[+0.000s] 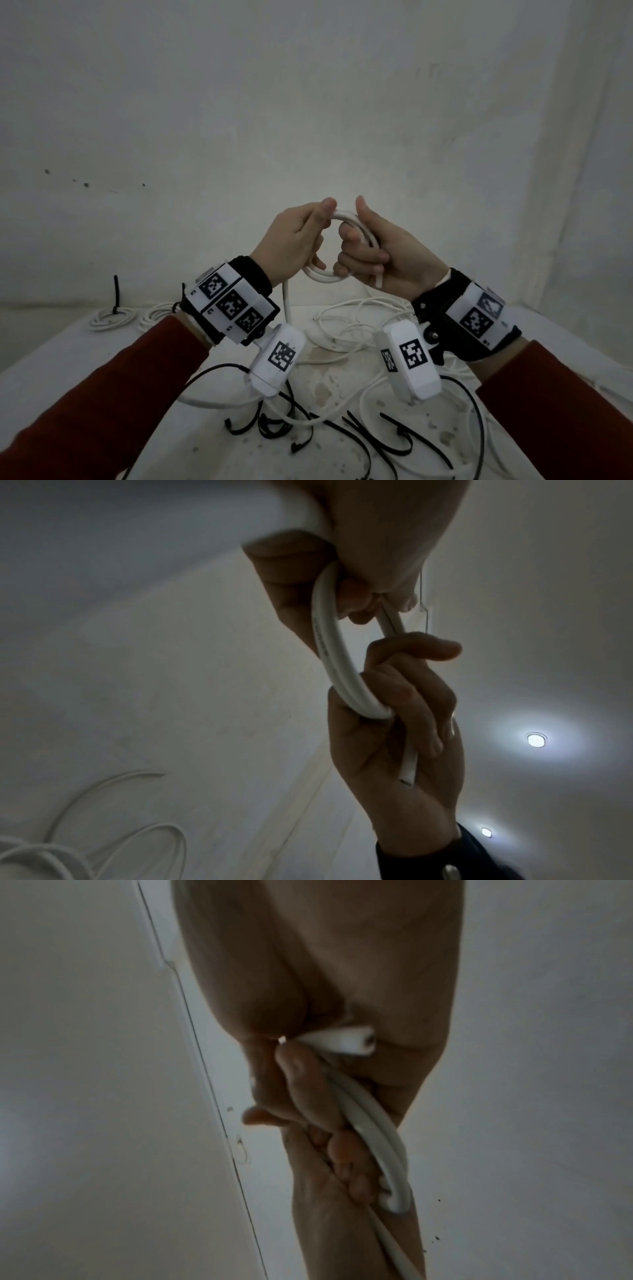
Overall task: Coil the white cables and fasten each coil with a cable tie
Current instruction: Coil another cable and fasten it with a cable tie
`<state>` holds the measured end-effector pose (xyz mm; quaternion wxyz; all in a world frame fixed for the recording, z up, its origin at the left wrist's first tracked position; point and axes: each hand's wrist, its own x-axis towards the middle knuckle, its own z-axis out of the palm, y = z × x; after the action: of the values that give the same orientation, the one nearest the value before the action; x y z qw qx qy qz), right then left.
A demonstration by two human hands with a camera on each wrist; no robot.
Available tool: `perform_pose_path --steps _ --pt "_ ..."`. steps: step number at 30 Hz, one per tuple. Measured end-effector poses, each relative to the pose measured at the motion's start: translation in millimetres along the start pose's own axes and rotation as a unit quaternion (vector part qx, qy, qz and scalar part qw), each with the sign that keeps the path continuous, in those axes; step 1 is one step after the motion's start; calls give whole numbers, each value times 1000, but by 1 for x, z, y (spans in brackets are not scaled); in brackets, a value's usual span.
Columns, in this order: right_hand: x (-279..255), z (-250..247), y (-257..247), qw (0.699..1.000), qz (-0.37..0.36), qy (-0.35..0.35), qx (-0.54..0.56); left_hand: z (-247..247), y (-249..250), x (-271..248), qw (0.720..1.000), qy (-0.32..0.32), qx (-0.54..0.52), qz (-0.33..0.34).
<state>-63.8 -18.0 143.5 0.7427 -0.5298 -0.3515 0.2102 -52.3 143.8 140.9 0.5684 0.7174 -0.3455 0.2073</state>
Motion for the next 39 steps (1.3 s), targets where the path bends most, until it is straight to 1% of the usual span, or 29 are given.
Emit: perform_pose_path --steps 3,5,8,11,12,15,17,19,20,21,23,25,27,29,32,33,34,35,36,37,38,39 --pt "-4 3 -3 1000 -1 -2 8 1 1 0 999 -18 46 20" --pt "-8 -1 -8 999 -17 27 25 -2 -2 -2 994 -35 96 28" --pt "-17 -13 -18 995 -46 68 60 -5 -12 -10 990 -60 124 3" --pt "-32 -31 -30 989 -77 81 97 -10 -25 -18 980 -72 180 31" --pt "-37 -37 -34 987 -89 68 119 -13 -29 -20 973 -75 212 44" --pt "-53 -52 -44 974 -108 -4 197 -24 -41 -23 954 -61 281 81" --pt "-62 -55 -45 967 -113 -32 227 -30 -49 -21 954 -40 286 87" --pt "-66 -51 -43 957 -134 -53 252 -34 -55 -18 953 -24 291 77" --pt "-66 -47 -41 951 -158 -45 261 -33 -55 -17 949 -24 305 73" --pt "-65 -43 -40 945 -191 -18 264 -31 -56 -18 941 -31 330 69" --pt "-59 -35 -39 931 -264 71 242 -22 -55 -22 913 -47 399 66" --pt "-52 -30 -40 912 -312 148 220 -12 -57 -28 880 -33 465 94" --pt "-44 -31 -41 892 -339 219 203 -7 -55 -34 855 -23 501 130" --pt "-37 -35 -40 878 -351 280 167 -8 -52 -38 838 -7 526 149" --pt "-23 -42 -32 867 -357 336 88 -12 -43 -45 814 -11 556 169" --pt "-18 -43 -28 862 -355 359 36 -12 -42 -47 806 -20 565 177" --pt "-13 -44 -22 855 -346 385 -39 -12 -39 -49 797 -28 573 188" --pt "-9 -44 -15 846 -327 402 -127 -13 -36 -50 789 -38 580 200" --pt "-5 -45 -8 837 -299 405 -212 -13 -32 -51 780 -47 586 216" --pt "-3 -45 0 831 -261 393 -295 -14 -27 -51 771 -53 590 234" --pt "-2 -45 6 825 -211 366 -376 -15 -20 -51 763 -56 595 246" --pt "-3 -44 13 818 -149 324 -451 -17 -14 -50 757 -58 600 251"
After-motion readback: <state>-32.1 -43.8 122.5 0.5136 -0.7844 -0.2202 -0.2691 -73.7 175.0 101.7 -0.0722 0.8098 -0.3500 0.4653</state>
